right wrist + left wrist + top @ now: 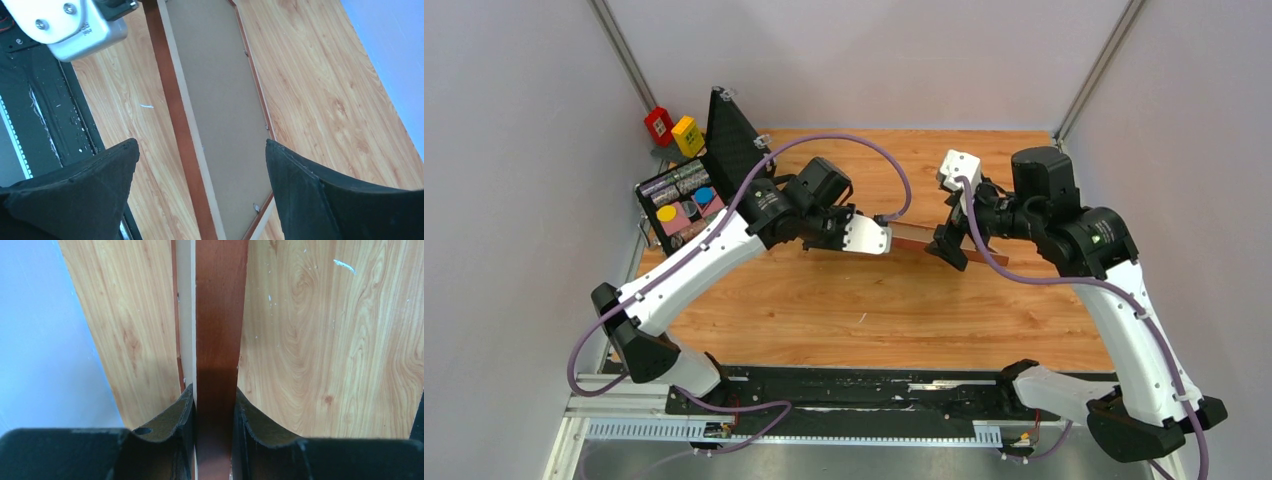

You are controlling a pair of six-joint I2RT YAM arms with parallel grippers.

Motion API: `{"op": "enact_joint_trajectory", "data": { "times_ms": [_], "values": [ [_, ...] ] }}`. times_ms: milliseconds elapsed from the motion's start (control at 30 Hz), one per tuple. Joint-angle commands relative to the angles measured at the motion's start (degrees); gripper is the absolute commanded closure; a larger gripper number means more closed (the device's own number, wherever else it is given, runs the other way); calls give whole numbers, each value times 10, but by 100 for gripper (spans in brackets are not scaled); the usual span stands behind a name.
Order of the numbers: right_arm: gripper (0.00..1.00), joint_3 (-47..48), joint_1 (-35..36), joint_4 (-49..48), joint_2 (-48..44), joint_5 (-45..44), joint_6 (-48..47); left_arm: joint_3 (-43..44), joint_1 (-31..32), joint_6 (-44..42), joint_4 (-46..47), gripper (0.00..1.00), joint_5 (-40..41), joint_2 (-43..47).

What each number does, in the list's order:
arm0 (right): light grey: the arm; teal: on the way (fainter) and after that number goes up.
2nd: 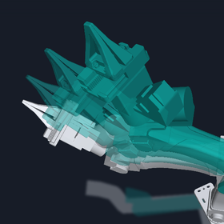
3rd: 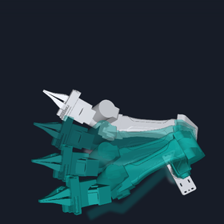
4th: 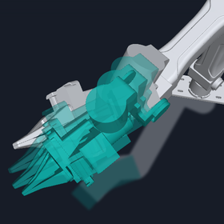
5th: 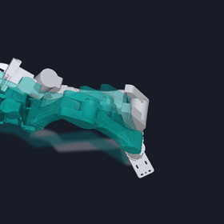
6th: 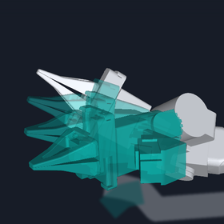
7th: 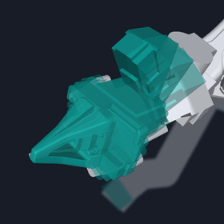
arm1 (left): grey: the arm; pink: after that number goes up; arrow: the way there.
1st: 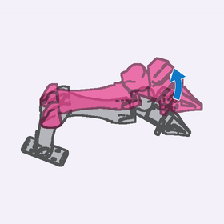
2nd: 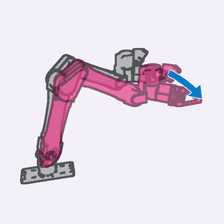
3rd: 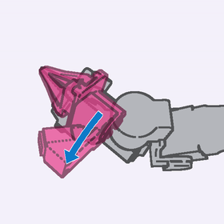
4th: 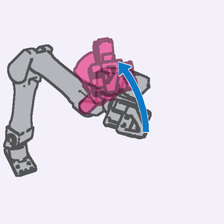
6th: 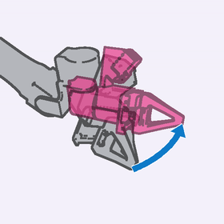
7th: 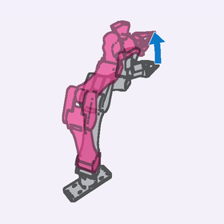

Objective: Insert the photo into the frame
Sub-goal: Turn over the photo frame at the center of the board.

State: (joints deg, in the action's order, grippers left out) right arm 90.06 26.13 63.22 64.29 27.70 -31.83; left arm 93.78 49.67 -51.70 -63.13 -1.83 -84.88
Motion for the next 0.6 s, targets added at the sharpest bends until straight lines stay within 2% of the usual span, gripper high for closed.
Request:
{"op": "enact_joint_trajectory", "data": {
  "times_ms": [0, 267, 567],
  "values": [
    [0, 22, -8, -18, -25, -3, 20, 66, -14, 30, 14, 100, -8, -7],
    [0, 4, -16, -25, -56, -35, 12, 107, -46, 84, 3, 100, -44, -21],
    [0, 24, -50, -59, -44, -95, 71, 168, -72, 147, -31, 100, -87, -43]
  ]
}}
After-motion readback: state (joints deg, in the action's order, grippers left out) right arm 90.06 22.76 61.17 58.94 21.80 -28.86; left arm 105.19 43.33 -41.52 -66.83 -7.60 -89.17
